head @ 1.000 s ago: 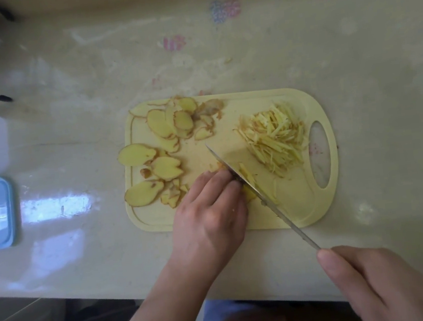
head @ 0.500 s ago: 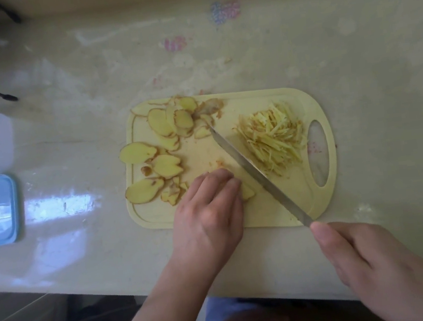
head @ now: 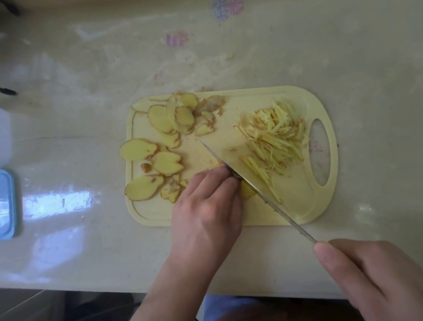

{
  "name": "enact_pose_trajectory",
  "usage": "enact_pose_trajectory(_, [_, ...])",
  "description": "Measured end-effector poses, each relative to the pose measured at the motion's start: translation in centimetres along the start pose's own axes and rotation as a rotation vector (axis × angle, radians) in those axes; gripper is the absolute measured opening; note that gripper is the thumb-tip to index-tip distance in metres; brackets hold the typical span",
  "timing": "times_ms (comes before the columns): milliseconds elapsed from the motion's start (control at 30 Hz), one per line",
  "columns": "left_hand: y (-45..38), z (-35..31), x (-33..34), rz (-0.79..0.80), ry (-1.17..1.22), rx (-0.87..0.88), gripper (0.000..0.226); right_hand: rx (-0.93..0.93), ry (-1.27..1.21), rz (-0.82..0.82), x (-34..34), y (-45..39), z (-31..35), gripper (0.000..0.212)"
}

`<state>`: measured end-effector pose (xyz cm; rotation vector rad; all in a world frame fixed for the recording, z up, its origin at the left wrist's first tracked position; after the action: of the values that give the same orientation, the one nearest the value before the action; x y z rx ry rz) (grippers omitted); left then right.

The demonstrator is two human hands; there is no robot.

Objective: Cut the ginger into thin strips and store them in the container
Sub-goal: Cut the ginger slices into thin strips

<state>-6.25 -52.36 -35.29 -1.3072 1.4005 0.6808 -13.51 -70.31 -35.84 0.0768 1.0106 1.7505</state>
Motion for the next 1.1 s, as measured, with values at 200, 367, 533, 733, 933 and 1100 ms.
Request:
enact_pose_trajectory(200, [0.0, -0.1, 0.0, -0.011, 0.009, 0.0, 0.013, -0.024, 0.012, -0.012, 0.0, -0.6, -0.4, 0.094])
enact_pose_trajectory(367, [0.1, -0.3, 0.1, 0.003, 0.009, 0.033, 0.015, -0.097, -0.032, -0.018, 0.7, -2.1, 0.1, 0.072])
enact_pose_trajectory(533, [0.1, -0.1, 0.1, -0.001, 0.006, 0.015, 0.011, -0.075, -0.106, -0.014, 0.4, -1.6, 0.9, 0.075])
enact_pose_trajectory(733, [0.2, 0.0, -0.1, -0.021, -0.012, -0.02, 0.009, -0.116, -0.024, -0.129, -0.9, 0.5, 2.0, 0.099])
enact_pose_trajectory(933, [0.2, -0.3, -0.2, -0.04, -0.042, 0.016, 0.011, -0.026, -0.101, -0.005, 0.7, -1.6, 0.0, 0.084])
enact_pose_trajectory(1100, [0.0, 0.0, -0.3, -0.021, -0.046, 0.004, 0.008, -0.072, -0.096, 0.007, 0.7, -2.8, 0.3, 0.07])
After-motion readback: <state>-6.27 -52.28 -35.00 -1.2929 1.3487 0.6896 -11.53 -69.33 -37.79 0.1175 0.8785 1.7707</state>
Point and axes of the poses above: each hand's wrist, its own y-axis away from the middle knuckle, its own x-axis out of the palm, z = x × y, the point moved 10 cm from there along -y, towards the middle knuckle, and after that the axes turned 14 degrees about -y, right-handed, at the moved point
